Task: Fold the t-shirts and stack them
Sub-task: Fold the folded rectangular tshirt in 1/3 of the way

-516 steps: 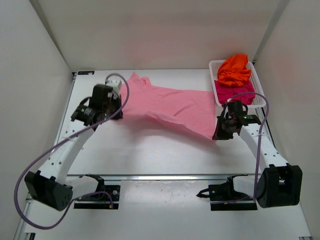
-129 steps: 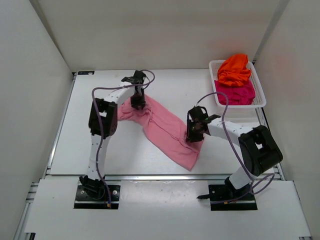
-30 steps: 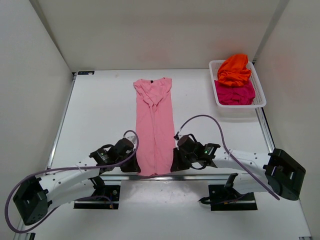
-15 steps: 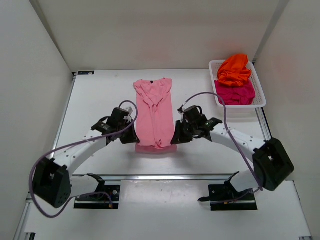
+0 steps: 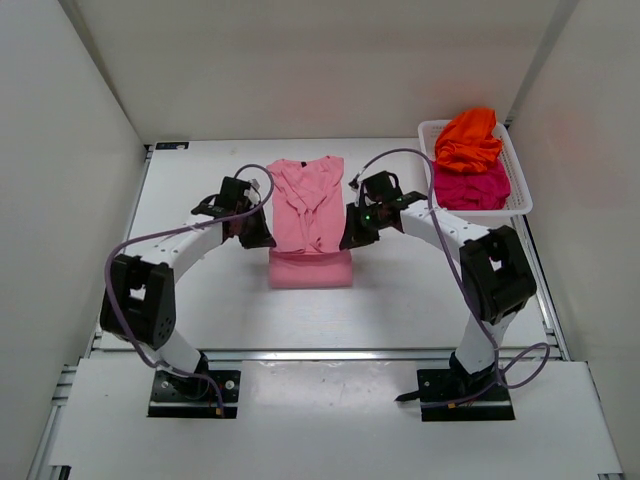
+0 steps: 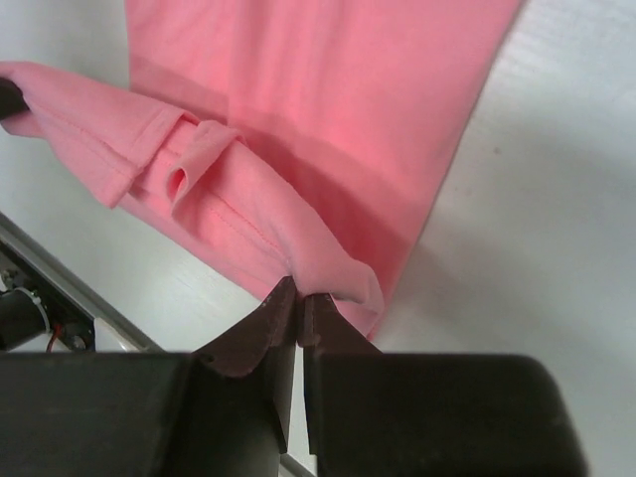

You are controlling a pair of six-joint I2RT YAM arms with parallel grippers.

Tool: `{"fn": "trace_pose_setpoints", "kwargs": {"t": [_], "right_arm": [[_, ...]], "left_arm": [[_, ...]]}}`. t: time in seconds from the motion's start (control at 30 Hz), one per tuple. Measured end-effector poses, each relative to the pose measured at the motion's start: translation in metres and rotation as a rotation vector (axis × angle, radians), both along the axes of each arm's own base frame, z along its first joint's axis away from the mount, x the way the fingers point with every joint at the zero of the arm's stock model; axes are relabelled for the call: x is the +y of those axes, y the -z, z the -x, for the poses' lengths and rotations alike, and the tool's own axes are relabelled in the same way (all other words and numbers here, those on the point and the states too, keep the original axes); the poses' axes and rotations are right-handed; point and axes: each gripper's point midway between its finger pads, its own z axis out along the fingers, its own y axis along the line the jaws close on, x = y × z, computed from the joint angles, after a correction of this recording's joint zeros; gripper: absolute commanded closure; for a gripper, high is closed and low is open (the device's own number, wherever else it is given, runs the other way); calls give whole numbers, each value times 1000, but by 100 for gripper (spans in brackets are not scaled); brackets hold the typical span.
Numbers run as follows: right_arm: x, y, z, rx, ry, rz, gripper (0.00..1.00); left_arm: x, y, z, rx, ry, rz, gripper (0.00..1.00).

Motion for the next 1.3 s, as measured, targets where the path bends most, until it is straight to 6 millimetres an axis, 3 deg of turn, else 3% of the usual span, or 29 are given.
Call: {"fn": "trace_pose_setpoints", "kwargs": {"t": [0.4, 0.43, 0.47, 0.53, 0.63, 0.73, 0.83, 0.93, 1.03, 1.2, 1.3], "right_arm": [[6, 10, -45, -4, -17, 17, 99], [6, 11, -48, -2, -17, 16, 96], [6, 13, -50, 2, -16, 14, 92], [6, 16, -55, 11, -10, 7, 77], [3, 19, -65, 19, 10, -28, 68], [-6, 17, -81, 3, 61, -61, 58], [-19, 9, -92, -45, 115, -77, 57], [-34, 2, -86, -70, 163, -64, 57], [-41, 0, -61, -72, 178, -37, 54], [-42, 22, 8, -2, 165, 13, 53], [-43, 43, 49, 59, 155, 42, 53]], "left_arm": [[0, 22, -39, 29, -19, 3, 100], [0, 23, -42, 26, -25, 6, 94], [0, 25, -45, 23, -29, 13, 81], [0, 25, -54, 18, -54, 59, 66], [5, 23, -79, -18, -123, 174, 44], [16, 20, -98, -57, -203, 300, 40], [30, 20, -102, -70, -262, 361, 39], [34, 21, -87, -63, -272, 357, 39], [32, 20, -55, -53, -247, 313, 36], [14, 19, 2, -78, -150, 144, 27], [3, 29, 37, -80, -94, 83, 27]]}}
